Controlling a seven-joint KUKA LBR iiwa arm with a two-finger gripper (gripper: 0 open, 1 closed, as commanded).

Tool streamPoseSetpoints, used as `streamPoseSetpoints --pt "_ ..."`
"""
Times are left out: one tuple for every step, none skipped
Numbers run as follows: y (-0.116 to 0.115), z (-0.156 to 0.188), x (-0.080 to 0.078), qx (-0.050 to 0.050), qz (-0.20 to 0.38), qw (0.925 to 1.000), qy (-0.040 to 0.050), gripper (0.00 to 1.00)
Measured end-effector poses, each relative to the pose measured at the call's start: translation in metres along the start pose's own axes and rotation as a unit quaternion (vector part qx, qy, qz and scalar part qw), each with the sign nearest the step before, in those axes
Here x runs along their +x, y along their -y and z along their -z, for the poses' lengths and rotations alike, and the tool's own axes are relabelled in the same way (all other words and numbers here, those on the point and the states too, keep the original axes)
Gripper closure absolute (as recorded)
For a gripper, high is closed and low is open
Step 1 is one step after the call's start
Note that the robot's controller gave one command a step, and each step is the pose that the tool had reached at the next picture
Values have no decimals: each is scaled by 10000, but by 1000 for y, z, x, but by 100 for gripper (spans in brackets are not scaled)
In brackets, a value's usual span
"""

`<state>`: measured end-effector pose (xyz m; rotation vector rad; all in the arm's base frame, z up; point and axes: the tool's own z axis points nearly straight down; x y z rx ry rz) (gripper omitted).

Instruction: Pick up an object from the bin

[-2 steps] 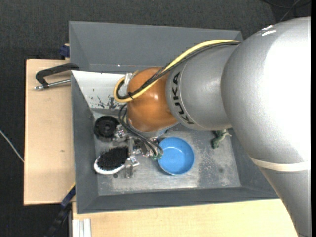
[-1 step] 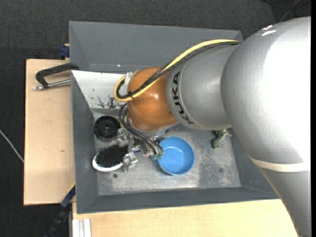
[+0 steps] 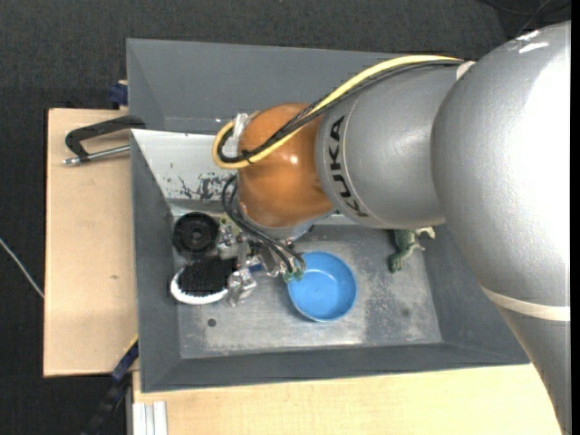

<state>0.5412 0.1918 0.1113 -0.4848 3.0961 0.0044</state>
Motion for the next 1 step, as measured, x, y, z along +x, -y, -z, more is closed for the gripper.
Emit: streamPoseSetpoints --pt "-1 85 -3 2 1 10000 27 100"
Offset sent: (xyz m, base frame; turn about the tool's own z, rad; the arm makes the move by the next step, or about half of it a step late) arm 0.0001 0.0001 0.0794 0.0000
